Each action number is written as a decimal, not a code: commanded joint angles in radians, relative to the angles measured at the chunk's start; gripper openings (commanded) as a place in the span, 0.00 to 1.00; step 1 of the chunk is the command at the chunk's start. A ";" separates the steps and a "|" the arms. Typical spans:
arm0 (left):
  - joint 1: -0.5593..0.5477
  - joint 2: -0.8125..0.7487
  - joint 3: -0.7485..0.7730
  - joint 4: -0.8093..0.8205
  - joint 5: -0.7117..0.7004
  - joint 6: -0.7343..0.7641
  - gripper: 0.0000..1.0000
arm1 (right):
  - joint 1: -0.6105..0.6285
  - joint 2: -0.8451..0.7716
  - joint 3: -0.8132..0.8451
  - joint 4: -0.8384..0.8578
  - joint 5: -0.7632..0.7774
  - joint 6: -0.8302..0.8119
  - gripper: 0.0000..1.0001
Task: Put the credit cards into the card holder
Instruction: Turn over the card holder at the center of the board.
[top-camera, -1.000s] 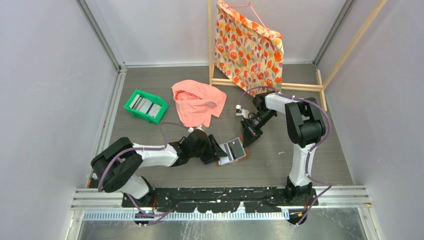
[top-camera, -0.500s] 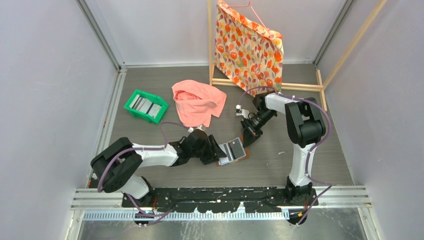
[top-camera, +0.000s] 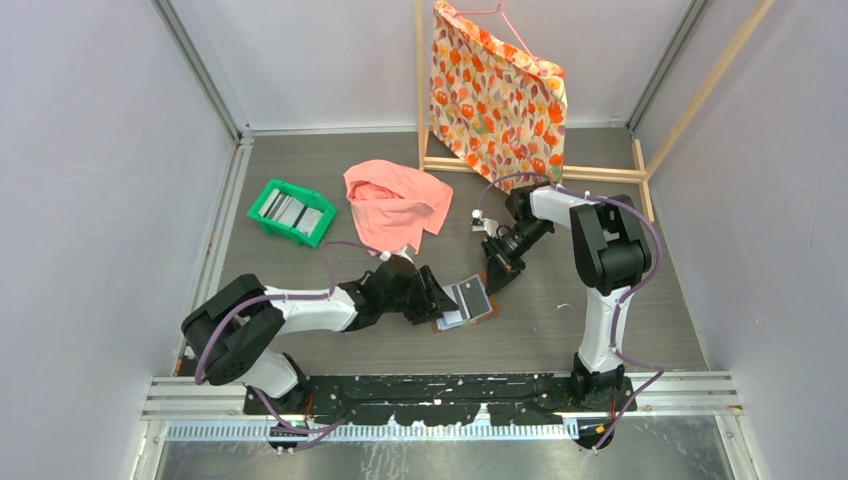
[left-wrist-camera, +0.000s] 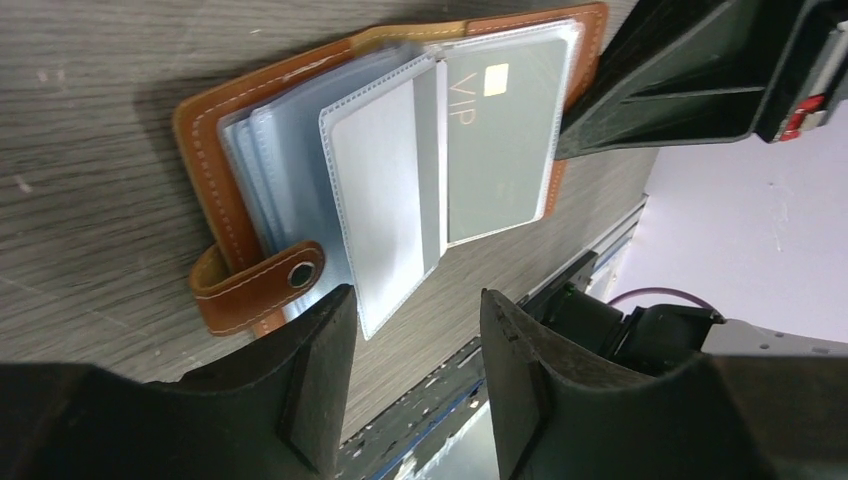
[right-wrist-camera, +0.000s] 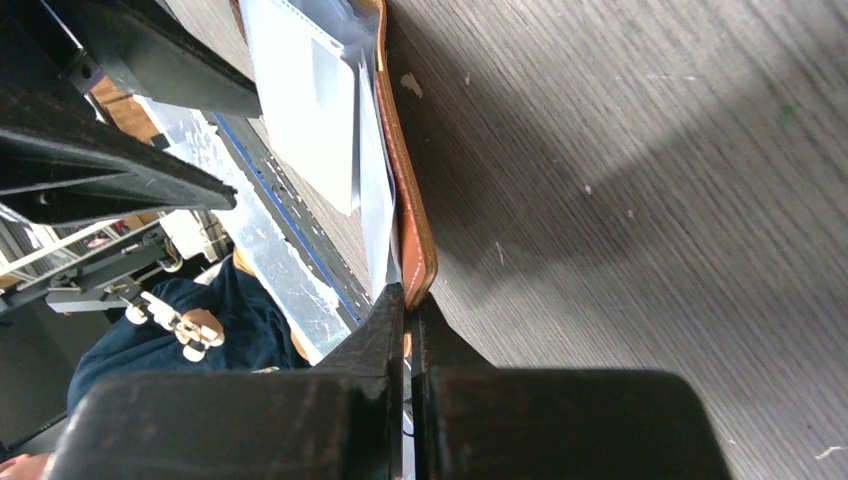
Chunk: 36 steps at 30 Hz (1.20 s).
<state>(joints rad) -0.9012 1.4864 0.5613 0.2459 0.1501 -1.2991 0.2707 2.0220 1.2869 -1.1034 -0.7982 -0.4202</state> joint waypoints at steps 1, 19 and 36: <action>-0.004 -0.007 0.050 0.072 0.015 0.019 0.50 | -0.001 -0.039 0.028 -0.016 -0.021 -0.016 0.02; -0.005 0.191 0.218 0.262 0.149 0.029 0.52 | -0.002 -0.044 0.029 -0.025 -0.029 -0.020 0.09; 0.130 -0.204 0.278 -0.324 0.012 0.619 0.55 | -0.010 -0.199 0.000 0.028 0.130 -0.030 0.41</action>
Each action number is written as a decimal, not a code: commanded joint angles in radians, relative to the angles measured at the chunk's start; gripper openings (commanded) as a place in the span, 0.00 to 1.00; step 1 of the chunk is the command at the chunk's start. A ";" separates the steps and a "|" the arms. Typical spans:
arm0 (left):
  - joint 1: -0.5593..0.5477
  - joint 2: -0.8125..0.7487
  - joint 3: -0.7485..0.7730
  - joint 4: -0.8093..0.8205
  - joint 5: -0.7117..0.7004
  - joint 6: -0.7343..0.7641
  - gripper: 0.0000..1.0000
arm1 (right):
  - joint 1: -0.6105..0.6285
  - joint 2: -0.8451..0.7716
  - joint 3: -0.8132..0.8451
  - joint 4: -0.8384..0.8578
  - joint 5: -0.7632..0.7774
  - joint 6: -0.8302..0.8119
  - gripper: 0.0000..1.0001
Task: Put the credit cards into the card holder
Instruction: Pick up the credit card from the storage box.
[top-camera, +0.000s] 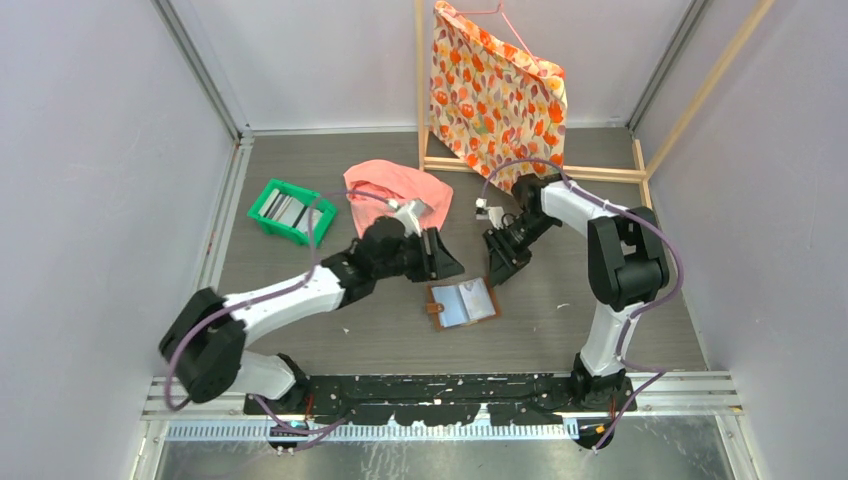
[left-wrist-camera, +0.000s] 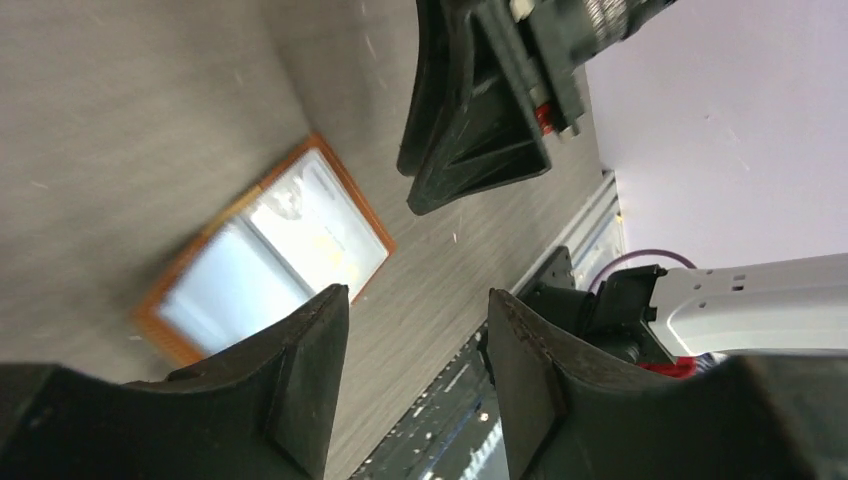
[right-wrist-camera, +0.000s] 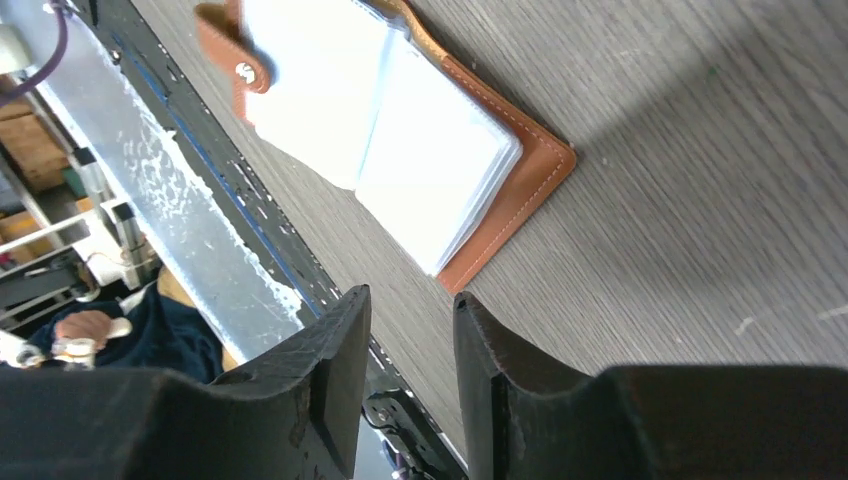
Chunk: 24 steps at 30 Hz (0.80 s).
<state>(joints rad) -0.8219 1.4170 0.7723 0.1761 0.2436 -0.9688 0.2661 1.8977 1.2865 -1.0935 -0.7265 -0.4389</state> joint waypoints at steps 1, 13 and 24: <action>0.080 -0.163 0.081 -0.328 -0.091 0.350 0.56 | -0.006 -0.085 -0.001 0.018 0.066 -0.016 0.42; 0.432 -0.163 0.345 -0.760 -0.416 1.055 0.87 | -0.006 -0.229 0.039 -0.081 -0.010 -0.147 0.43; 0.734 0.244 0.678 -0.867 -0.411 1.165 0.51 | -0.007 -0.251 0.073 -0.103 -0.085 -0.164 0.43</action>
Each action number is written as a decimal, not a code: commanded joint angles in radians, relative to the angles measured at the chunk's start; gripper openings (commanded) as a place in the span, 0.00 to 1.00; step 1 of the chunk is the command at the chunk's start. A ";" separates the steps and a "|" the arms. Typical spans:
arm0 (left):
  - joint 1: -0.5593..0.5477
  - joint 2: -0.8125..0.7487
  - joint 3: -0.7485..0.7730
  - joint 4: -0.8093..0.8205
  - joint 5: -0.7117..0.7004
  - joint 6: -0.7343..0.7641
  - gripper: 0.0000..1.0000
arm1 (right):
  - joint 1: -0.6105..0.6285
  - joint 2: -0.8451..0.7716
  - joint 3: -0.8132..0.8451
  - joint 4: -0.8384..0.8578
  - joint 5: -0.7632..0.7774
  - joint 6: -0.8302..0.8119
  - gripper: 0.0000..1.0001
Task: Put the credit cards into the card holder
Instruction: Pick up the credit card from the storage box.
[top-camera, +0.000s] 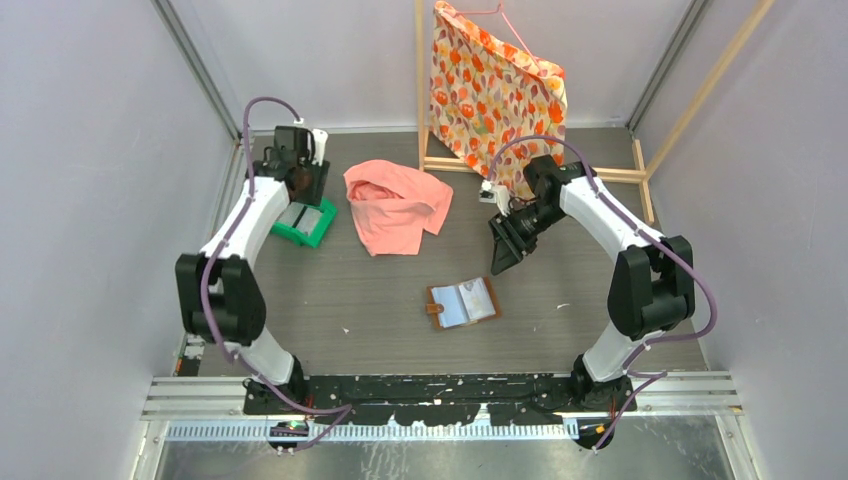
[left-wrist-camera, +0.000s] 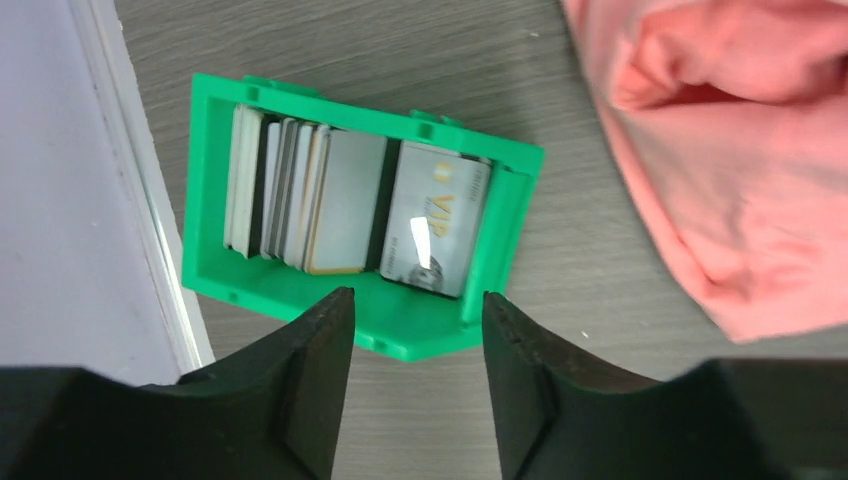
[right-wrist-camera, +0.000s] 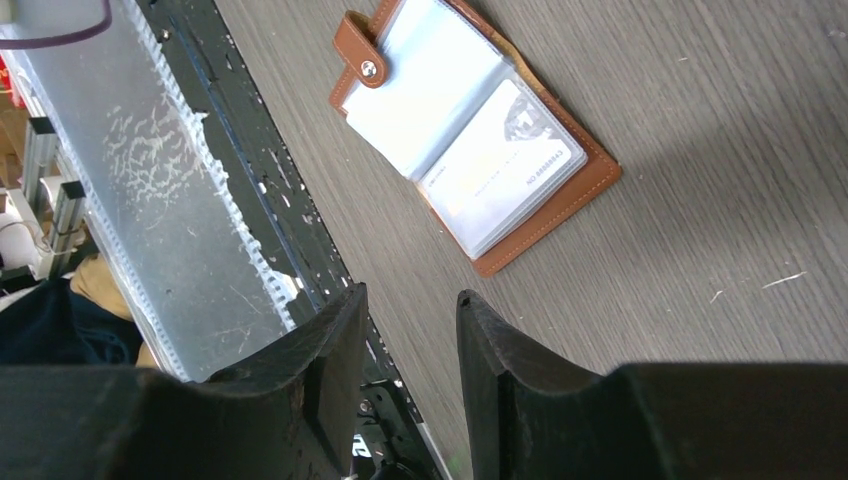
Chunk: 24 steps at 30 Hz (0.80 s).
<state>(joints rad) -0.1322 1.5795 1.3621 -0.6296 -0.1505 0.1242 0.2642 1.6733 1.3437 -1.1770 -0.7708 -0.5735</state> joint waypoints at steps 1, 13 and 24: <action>0.055 0.097 0.095 -0.047 -0.027 0.076 0.50 | -0.005 -0.025 0.012 -0.020 -0.041 -0.032 0.43; 0.127 0.298 0.135 0.086 -0.083 0.150 0.47 | -0.005 0.037 0.016 -0.053 -0.074 -0.073 0.43; 0.180 0.398 0.188 0.086 -0.042 0.166 0.48 | -0.005 0.070 0.017 -0.063 -0.080 -0.086 0.43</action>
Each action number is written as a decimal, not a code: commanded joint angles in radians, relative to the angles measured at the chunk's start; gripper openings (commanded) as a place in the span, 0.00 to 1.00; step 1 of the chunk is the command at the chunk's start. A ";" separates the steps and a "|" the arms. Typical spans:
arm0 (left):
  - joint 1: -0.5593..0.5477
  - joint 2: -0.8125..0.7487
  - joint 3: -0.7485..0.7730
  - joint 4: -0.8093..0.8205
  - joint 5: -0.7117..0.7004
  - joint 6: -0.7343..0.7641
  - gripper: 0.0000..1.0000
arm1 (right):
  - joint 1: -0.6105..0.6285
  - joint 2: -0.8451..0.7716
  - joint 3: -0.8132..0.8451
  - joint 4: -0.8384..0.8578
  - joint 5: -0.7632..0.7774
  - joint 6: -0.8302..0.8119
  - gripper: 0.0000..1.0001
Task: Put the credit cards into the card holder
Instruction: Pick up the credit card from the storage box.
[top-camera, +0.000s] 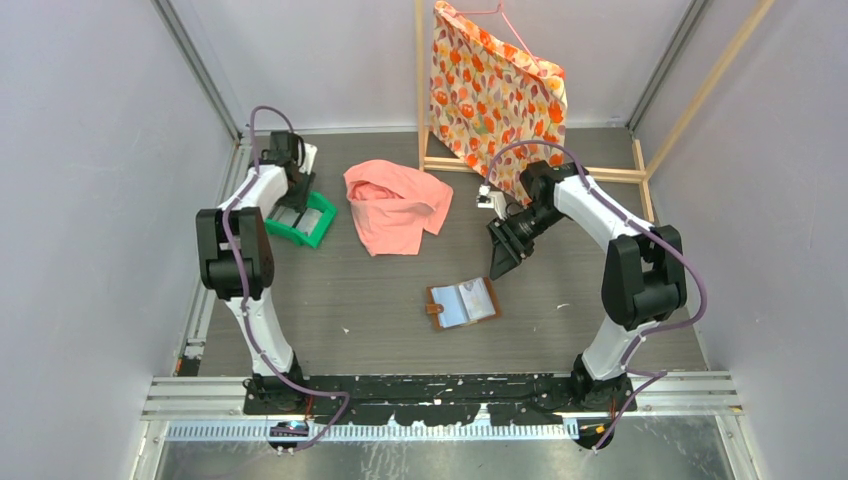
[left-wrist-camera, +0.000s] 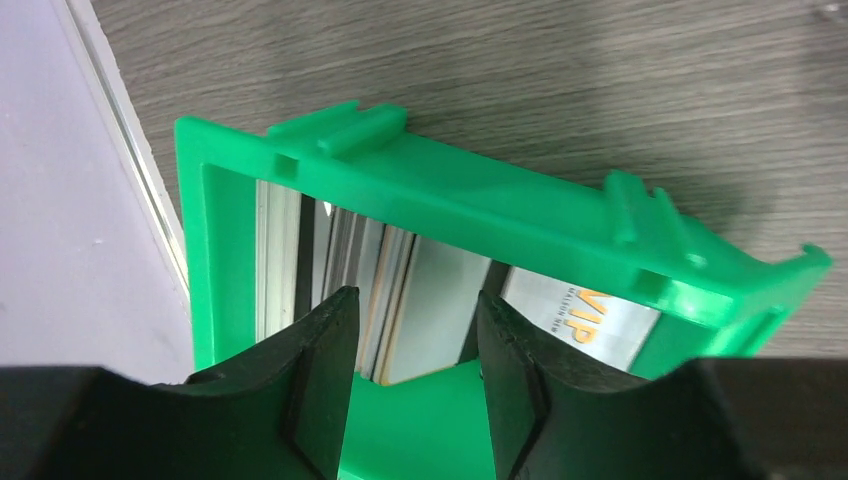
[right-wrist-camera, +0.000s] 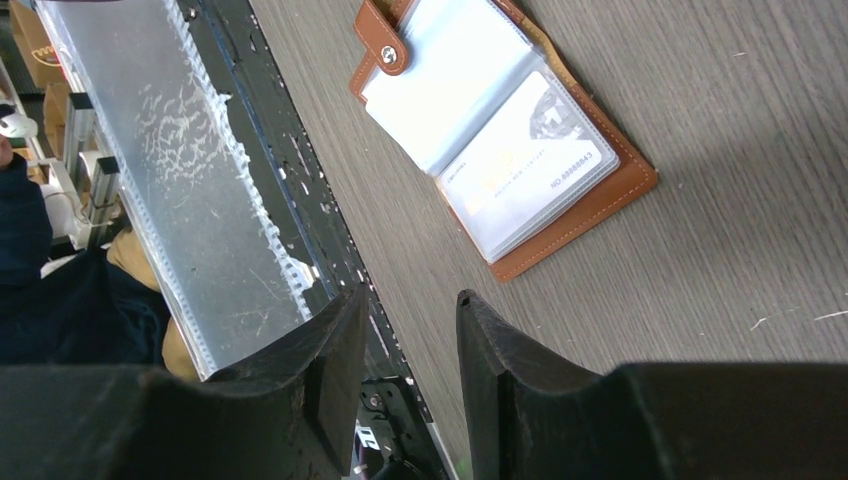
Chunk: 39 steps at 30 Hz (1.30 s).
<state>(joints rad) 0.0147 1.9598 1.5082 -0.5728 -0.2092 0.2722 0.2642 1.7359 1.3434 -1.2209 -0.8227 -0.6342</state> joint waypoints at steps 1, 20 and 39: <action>0.038 0.025 0.044 0.030 0.018 0.019 0.48 | -0.005 0.009 0.017 -0.020 -0.029 -0.027 0.43; 0.056 0.040 0.055 0.018 0.052 0.016 0.09 | -0.004 0.014 0.020 -0.039 -0.043 -0.044 0.43; 0.056 -0.058 0.040 0.012 0.106 0.013 0.00 | -0.005 0.019 0.021 -0.043 -0.045 -0.047 0.43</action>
<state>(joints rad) 0.0654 1.9701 1.5490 -0.5808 -0.1249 0.2775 0.2642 1.7573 1.3434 -1.2514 -0.8406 -0.6609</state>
